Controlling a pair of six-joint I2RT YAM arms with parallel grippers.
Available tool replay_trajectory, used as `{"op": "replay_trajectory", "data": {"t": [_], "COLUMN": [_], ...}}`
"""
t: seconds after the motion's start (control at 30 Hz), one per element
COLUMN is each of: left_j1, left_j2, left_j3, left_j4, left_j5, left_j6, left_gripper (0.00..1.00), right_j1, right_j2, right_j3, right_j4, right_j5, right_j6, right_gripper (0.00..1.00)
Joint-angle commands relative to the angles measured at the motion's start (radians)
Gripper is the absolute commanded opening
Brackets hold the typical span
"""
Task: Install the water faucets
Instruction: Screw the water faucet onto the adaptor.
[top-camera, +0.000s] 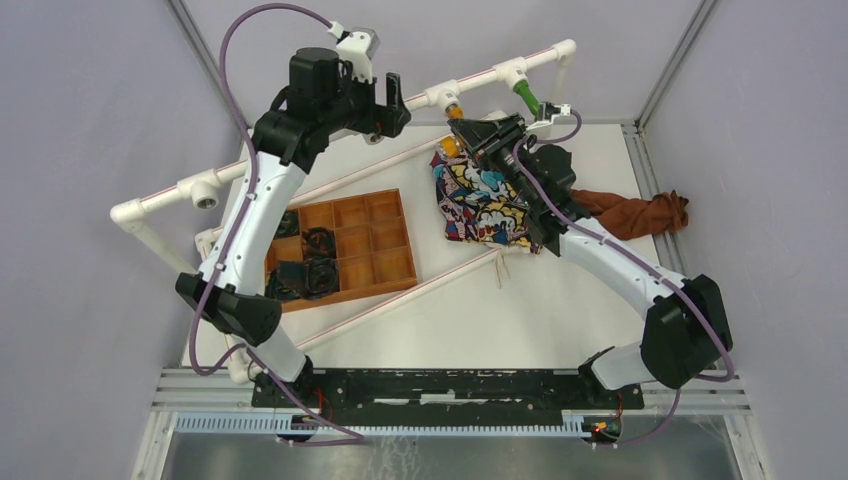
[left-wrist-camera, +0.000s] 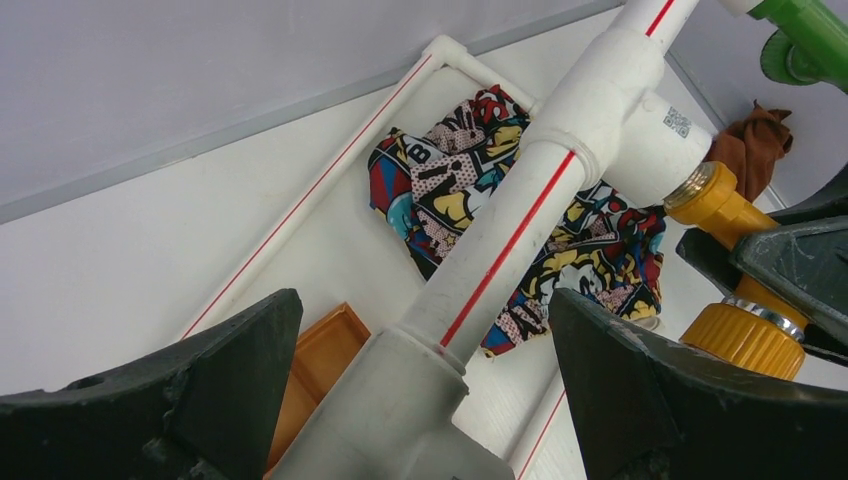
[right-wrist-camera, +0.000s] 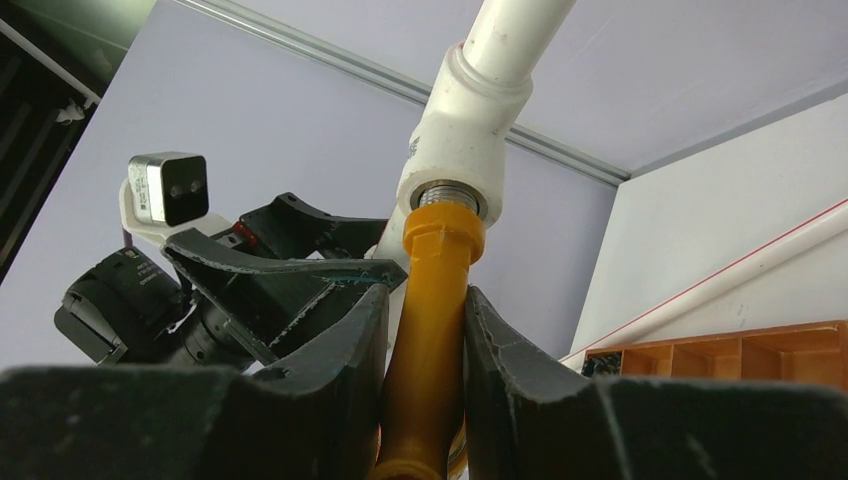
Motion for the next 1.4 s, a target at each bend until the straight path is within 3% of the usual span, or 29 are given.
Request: {"op": "replay_trajectory", "data": {"t": [0.0,0.1,0.27,0.47,0.77,1.13,1.37], "left_j1": [-0.050,-0.050,-0.068,-0.151,-0.199,-0.196,-0.180], "left_j2": [-0.126,-0.178,-0.170,-0.190,-0.180,-0.080,-0.057], "left_j3": [-0.006,-0.057,-0.014,-0.074,-0.174,-0.166,-0.160], "left_j4": [0.000,0.054,0.031,0.056,0.034,0.063,0.102], "left_j5": [0.069,0.138,0.237,0.314,0.137,0.161,0.205], "left_j6": [-0.083,-0.108,-0.122,-0.100,-0.102,0.064,0.109], "left_gripper": [1.00,1.00,1.00,0.97,0.96,0.98,0.90], "right_j1": [0.011,0.011,0.011,0.011,0.011,0.011,0.011], "right_j2": [0.064,0.070,0.069,0.071,0.059,0.065,0.072], "right_j3": [0.002,-0.004,-0.002,-0.001,-0.009,0.000,0.015], "right_j4": [0.179,0.233,0.224,0.229,0.213,0.203,0.202], "right_j5": [0.025,0.028,0.028,0.028,0.049,0.053,0.048], "right_j6": [0.491,0.495,0.490,0.487,0.478,0.481,0.479], "right_gripper": [0.00,0.00,0.00,0.00,0.00,0.00,0.00]}}
